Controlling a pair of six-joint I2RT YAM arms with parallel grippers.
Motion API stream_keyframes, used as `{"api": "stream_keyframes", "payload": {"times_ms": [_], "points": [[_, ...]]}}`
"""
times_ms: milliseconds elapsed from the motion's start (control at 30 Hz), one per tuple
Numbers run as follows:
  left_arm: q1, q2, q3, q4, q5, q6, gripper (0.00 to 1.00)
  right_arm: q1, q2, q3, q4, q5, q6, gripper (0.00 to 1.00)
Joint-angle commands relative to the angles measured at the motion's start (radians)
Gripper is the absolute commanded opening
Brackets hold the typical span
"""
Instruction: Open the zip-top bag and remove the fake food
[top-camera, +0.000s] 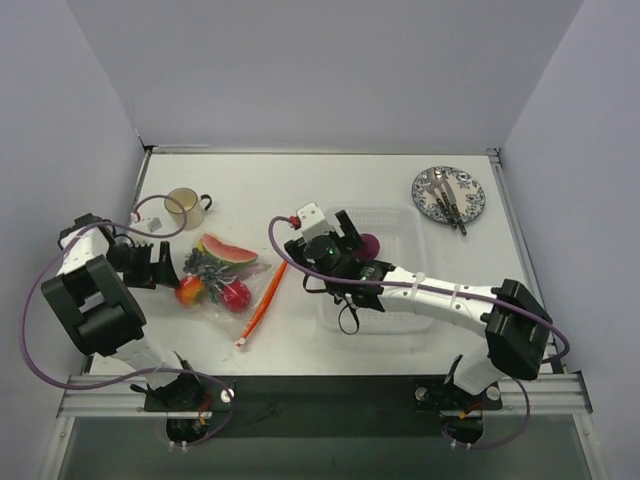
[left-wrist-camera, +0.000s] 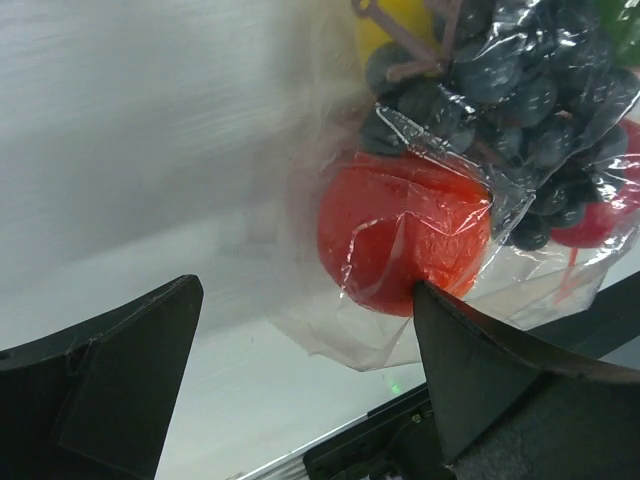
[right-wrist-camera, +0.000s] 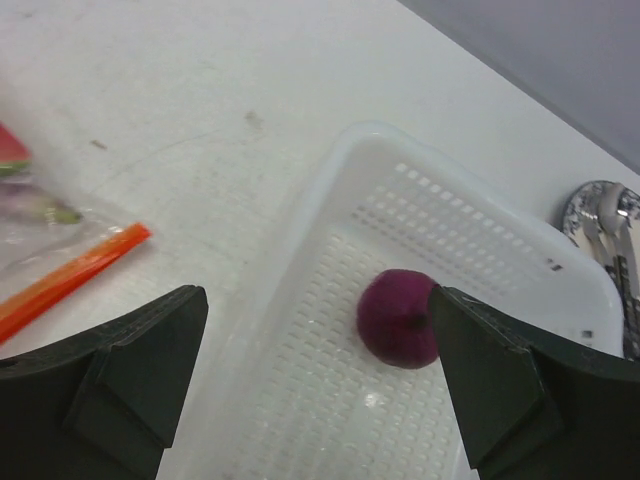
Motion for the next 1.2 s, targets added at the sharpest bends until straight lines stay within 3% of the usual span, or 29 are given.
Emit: {"api": "stream_keyframes", "payload": {"times_ms": [0,100,200,400,500,533,567,900,1167], "points": [[-0.069,0.019,-0.014,0.097,0.073,0.014,0.97,0.069,-0.014,-0.020,0.034,-0.084,-0.009,1.00],[-0.123,0.030,-0.011,0.115,0.078,-0.012,0.97,0.086,0.007,-0.042,0.051,-0.157,0.008,1.00],[-0.146,0.045,-0.007,0.121,0.082,-0.024,0.87,0.088,0.029,-0.065,0.058,-0.196,0.037,1.00],[-0.144,0.086,0.015,0.117,0.102,-0.036,0.79,0.089,0.073,-0.111,0.074,-0.273,0.083,0.98],[-0.146,0.100,0.027,0.109,0.122,-0.038,0.30,0.089,0.092,-0.128,0.081,-0.302,0.098,0.98],[-0.146,0.105,0.033,0.104,0.128,-0.039,0.07,0.089,0.098,-0.128,0.091,-0.308,0.103,0.98],[-0.146,0.108,0.039,0.098,0.130,-0.041,0.02,0.089,0.106,-0.128,0.095,-0.331,0.106,0.98],[-0.167,0.057,0.062,0.071,0.101,-0.072,0.00,0.091,0.241,-0.045,0.177,-0.555,0.095,1.00],[-0.177,0.005,0.004,0.109,0.078,-0.099,0.00,0.047,0.178,-0.074,0.120,-0.362,0.105,1.00]]}}
